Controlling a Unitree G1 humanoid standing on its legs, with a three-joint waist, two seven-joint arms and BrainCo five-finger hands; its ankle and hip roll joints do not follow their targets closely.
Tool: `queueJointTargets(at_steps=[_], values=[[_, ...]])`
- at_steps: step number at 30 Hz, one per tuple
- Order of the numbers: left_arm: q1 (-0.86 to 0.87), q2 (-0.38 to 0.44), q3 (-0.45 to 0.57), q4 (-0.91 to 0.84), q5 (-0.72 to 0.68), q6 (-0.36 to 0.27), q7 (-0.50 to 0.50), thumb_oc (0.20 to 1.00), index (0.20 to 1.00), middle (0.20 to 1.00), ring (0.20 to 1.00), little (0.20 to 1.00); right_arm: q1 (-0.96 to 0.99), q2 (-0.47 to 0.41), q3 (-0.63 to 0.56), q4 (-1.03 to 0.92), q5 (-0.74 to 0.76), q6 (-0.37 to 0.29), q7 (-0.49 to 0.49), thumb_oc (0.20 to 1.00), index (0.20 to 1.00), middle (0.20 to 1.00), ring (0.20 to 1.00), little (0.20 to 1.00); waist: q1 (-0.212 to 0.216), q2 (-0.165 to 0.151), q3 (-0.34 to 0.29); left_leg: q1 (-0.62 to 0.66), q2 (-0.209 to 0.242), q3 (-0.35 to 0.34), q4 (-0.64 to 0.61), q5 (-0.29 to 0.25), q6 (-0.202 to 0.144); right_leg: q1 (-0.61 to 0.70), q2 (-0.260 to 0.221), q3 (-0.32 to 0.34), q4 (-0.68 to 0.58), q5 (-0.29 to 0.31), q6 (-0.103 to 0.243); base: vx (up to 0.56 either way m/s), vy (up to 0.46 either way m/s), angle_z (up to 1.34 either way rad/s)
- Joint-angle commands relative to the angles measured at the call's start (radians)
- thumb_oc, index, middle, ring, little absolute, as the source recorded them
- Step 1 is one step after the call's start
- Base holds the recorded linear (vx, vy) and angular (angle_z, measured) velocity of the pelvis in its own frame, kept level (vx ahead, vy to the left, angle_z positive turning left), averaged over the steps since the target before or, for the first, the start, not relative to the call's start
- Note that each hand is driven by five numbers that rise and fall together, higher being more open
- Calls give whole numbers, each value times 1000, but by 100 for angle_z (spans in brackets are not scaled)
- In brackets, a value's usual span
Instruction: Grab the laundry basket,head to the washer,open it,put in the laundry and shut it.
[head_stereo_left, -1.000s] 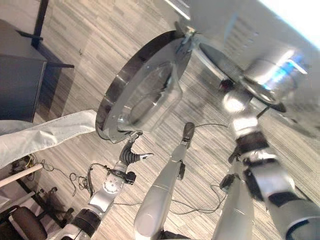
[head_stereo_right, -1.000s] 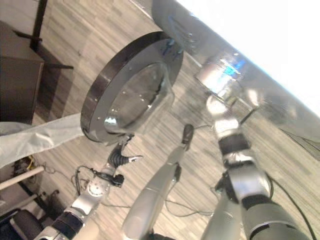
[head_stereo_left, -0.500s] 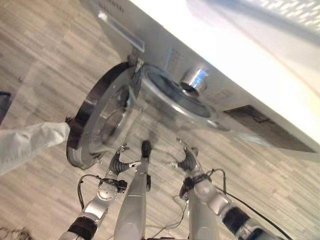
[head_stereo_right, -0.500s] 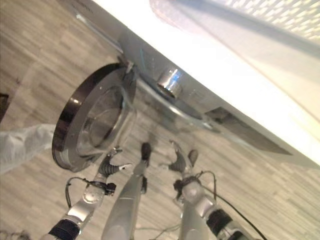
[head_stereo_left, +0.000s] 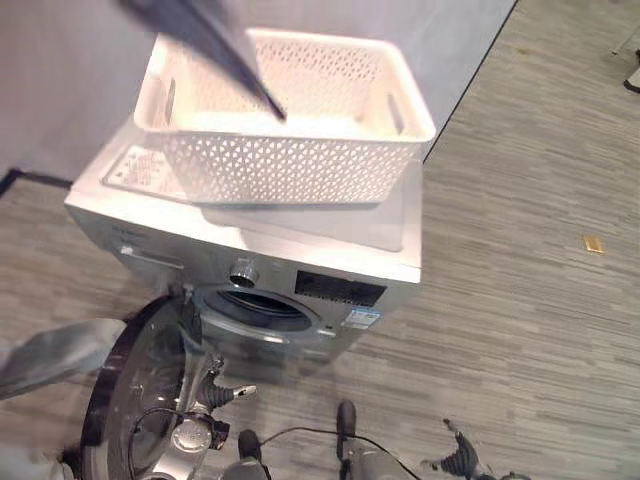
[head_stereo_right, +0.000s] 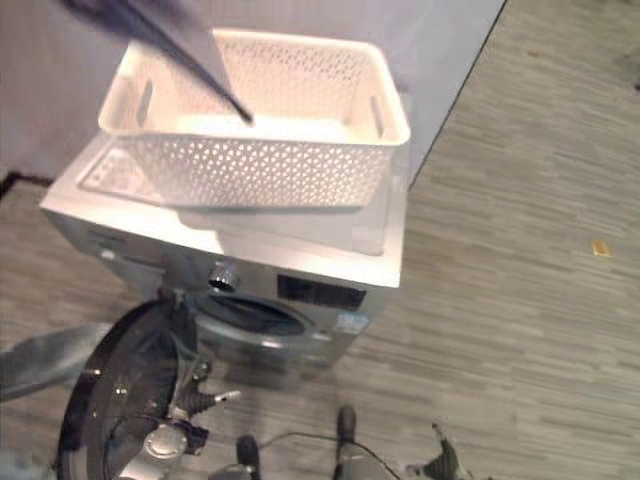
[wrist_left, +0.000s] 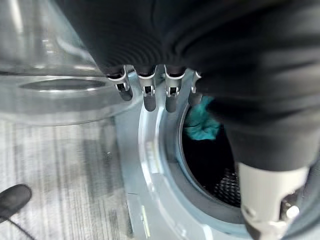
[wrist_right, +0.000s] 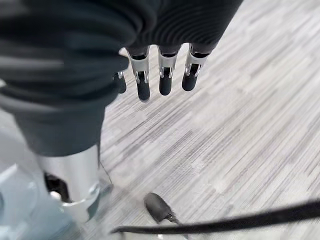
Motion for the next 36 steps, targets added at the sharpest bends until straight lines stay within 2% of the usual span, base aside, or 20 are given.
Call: queueJointTargets(at_steps=[1,5,6,7,11,12,16,18,21,22,24,26,28,29,30,31,32,35,36], values=[[-25,-26,62,-6,4,14,-41,1000,1000,1000,1000,1000,-35,-122,-206,-249,20,19,-21,1000,1000,1000,1000,1000,-8,60,46,42,40,-64,-66,35,8,110,-35,57,105,-144,83,69,-19,-41],[-47,-60,41,16,27,32,-47,1000,1000,1000,1000,1000,-53,-165,-365,-429,25,38,-112,1000,1000,1000,1000,1000,-31,87,8,97,36,-50,-100,34,6,141,-37,68,97,-153,89,59,-19,-14],[-48,-61,41,16,27,32,-46,1000,1000,1000,1000,1000,-53,-165,-366,-431,25,39,-111,1000,1000,1000,1000,1000,-28,87,7,95,36,-48,-101,38,6,138,-36,70,95,-150,88,25,-24,-4],[-80,-76,17,15,28,34,-45,1000,1000,1000,1000,1000,-104,-178,-410,-494,30,34,-164,1000,1000,1000,1000,1000,-30,95,-5,107,36,-50,-106,34,6,152,-35,69,88,-155,87,17,-37,-1],[-124,-90,-2,-11,24,39,-43,1000,1000,1000,1000,1000,-184,-222,-491,-671,-18,30,-236,1000,1000,1000,1000,1000,-21,101,-33,115,38,-65,-108,29,2,182,-32,58,69,-163,82,50,-56,3],[-133,-92,-4,-27,16,44,-46,1000,1000,1000,1000,1000,-225,-248,-523,-810,-59,28,-254,1000,1000,1000,1000,1000,-14,101,-43,119,38,-77,-108,24,0,197,-30,50,64,-172,81,23,-60,8],[-134,-91,-15,-46,16,42,-54,1000,1000,1000,1000,1000,-293,-303,-548,-901,-94,20,-266,1000,1000,1000,1000,1000,11,93,-56,110,39,-97,-108,35,-4,212,-26,31,55,-173,75,24,-56,10],[-127,-81,-39,-60,34,47,-76,1000,1000,1000,1000,1000,-383,-395,-542,-962,-70,-1,-242,1000,1000,1000,1000,1000,27,86,-63,100,38,-122,-108,41,-9,226,-22,12,52,-181,70,20,-55,38],[-117,-66,-58,-55,36,48,-99,1000,1000,1000,1000,1000,-519,-532,-448,-945,-12,-19,-163,1000,1000,1000,1000,1000,54,70,-67,93,38,-140,-108,49,-13,235,-20,-4,51,-186,66,2,-33,36],[-107,-61,-79,-44,30,49,-111,1000,1000,1000,1000,1000,-643,-624,-346,-898,65,-29,-91,1000,1000,1000,1000,1000,76,53,-69,90,37,-152,-108,54,-17,243,-18,-18,50,-187,63,-15,-28,26],[-101,-59,-83,-41,24,48,-118,1000,1000,1000,1000,1000,-727,-666,-281,-869,95,-31,-64,1000,1000,1000,1000,1000,82,48,-70,85,38,-158,-108,57,-19,245,-17,-25,49,-188,61,2,-12,21],[-100,-51,-81,-33,13,47,-124,1000,1000,1000,1000,1000,-901,-733,-135,-780,146,-35,-11,1000,1000,1000,1000,1000,94,37,-68,81,38,-168,-108,61,-24,250,-14,-39,47,-189,58,2,-6,20],[-95,-36,-84,-29,-8,47,-127,1000,1000,1000,1000,1000,-1035,-759,-22,-720,238,-37,51,1000,1000,1000,1000,1000,112,20,-65,72,40,-181,-108,67,-28,253,-12,-54,46,-191,56,-17,-1,21],[-96,-41,-79,-28,-19,48,-129,1000,1000,1000,1000,1000,-1118,-762,52,-681,276,-42,68,1000,1000,1000,1000,1000,108,22,-62,66,40,-188,-108,70,-29,253,-11,-61,45,-192,54,-23,3,34],[-100,-31,-89,-21,-30,46,-130,1000,1000,1000,1000,1000,-1180,-767,108,-625,322,-35,108,1000,1000,1000,1000,1000,125,4,-60,58,41,-198,-108,76,-34,254,-9,-70,44,-192,52,-19,-5,38],[-102,-32,-85,-18,-37,45,-132,1000,1000,1000,1000,1000,-1261,-767,179,-563,355,-35,124,1000,1000,1000,1000,1000,126,3,-57,50,41,-206,-108,79,-36,254,-9,-80,42,-191,51,-37,-14,24],[-106,-20,-91,-10,-50,47,-136,1000,1000,1000,1000,1000,-1368,-751,288,-481,409,-12,184,1000,1000,1000,1000,1000,145,-15,-50,31,41,-224,-108,87,-40,253,-7,-100,39,-190,47,-28,-12,29],[-109,-24,-87,-7,-52,46,-135,1000,1000,1000,1000,1000,-1425,-745,344,-448,417,-8,196,1000,1000,1000,1000,1000,145,-16,-46,22,41,-234,-108,90,-42,253,-5,-110,36,-190,47,-12,-3,44],[-110,-20,-85,3,-55,48,-137,1000,1000,1000,1000,1000,-1476,-733,402,-399,454,1,240,1000,1000,1000,1000,1000,157,-31,-39,6,41,-248,-108,97,-45,253,-1,-127,31,-191,44,-5,-4,29]])
